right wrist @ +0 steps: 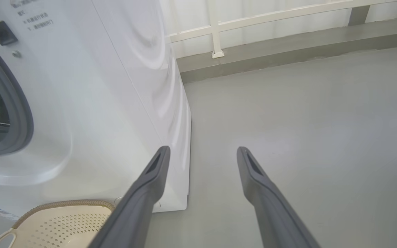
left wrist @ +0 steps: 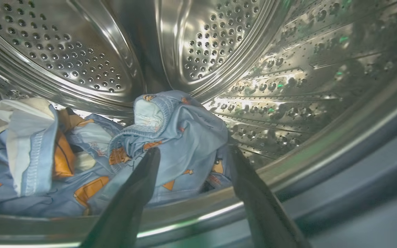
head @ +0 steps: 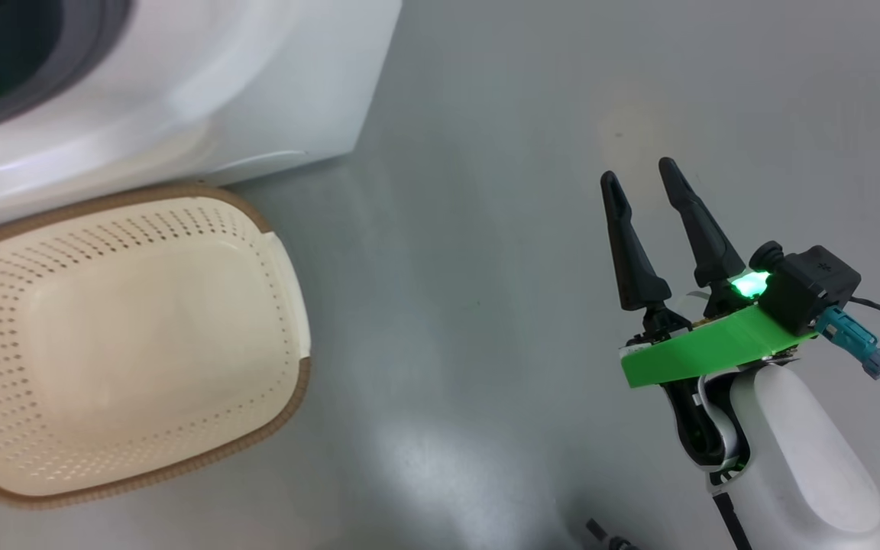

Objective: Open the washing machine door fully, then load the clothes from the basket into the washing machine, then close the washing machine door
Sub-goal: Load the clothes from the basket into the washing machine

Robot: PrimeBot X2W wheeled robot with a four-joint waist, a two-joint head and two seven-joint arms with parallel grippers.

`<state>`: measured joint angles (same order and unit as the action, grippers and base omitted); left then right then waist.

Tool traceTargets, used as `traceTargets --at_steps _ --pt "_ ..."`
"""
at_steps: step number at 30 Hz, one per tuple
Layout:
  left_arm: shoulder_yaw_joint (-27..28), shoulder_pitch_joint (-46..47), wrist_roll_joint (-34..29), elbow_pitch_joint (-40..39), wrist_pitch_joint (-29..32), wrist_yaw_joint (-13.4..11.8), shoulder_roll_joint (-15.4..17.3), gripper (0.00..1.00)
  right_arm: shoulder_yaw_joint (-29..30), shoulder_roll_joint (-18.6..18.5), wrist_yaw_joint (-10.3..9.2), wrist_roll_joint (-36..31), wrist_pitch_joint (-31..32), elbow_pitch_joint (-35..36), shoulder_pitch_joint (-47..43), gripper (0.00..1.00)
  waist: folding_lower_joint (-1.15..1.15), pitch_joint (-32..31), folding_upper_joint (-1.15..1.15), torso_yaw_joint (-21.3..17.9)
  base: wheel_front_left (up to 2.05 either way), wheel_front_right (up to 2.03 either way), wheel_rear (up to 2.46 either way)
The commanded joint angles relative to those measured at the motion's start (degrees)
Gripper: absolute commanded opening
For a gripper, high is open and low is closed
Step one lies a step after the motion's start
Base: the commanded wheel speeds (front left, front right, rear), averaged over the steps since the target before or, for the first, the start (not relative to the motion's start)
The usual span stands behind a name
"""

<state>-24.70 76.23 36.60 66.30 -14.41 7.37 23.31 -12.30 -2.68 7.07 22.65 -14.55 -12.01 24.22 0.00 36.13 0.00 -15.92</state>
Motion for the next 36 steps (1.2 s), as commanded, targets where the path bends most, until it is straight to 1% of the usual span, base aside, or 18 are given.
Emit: traceTargets --at_steps 1,8,17,19,25,36 --pt "1.2 -1.6 0.4 -2.3 -0.5 0.1 2.2 1.0 -0.4 -0.2 0.42 -0.8 -0.4 0.7 -1.2 1.0 0.0 -2.8 0.0 2.1 0.0 0.0 0.0" --pt "3.0 -8.6 0.8 -6.8 -0.6 0.1 0.9 1.0 -0.2 -0.2 0.42 -1.3 -0.4 -0.6 -1.7 1.0 0.0 -6.9 0.0 4.2 0.0 0.0 0.0" --pt "6.9 -18.9 -1.4 -13.7 -0.6 0.0 -1.0 1.0 -0.1 -0.3 0.42 -1.5 -0.4 -2.5 -2.3 1.0 0.0 -12.8 0.0 7.1 0.0 0.0 0.0" --pt "7.7 -21.4 -2.8 -15.5 -0.6 -0.4 -1.1 1.0 -0.2 -0.5 0.42 -1.3 -0.4 -2.8 -2.6 1.0 0.0 -14.3 0.0 7.6 0.0 0.0 0.0" --pt "11.7 -30.4 -4.4 -21.0 -0.6 -1.3 -2.9 1.0 -0.4 -1.6 0.42 -0.3 -0.4 -3.7 -4.0 1.0 0.0 -18.8 0.0 8.8 0.0 0.0 0.0" --pt "18.2 -45.7 -8.6 -32.0 -0.6 -2.5 -5.4 1.0 -0.9 -3.7 0.42 1.2 -0.4 -4.3 -5.8 1.0 0.0 -25.0 0.0 10.9 0.0 0.0 0.0"
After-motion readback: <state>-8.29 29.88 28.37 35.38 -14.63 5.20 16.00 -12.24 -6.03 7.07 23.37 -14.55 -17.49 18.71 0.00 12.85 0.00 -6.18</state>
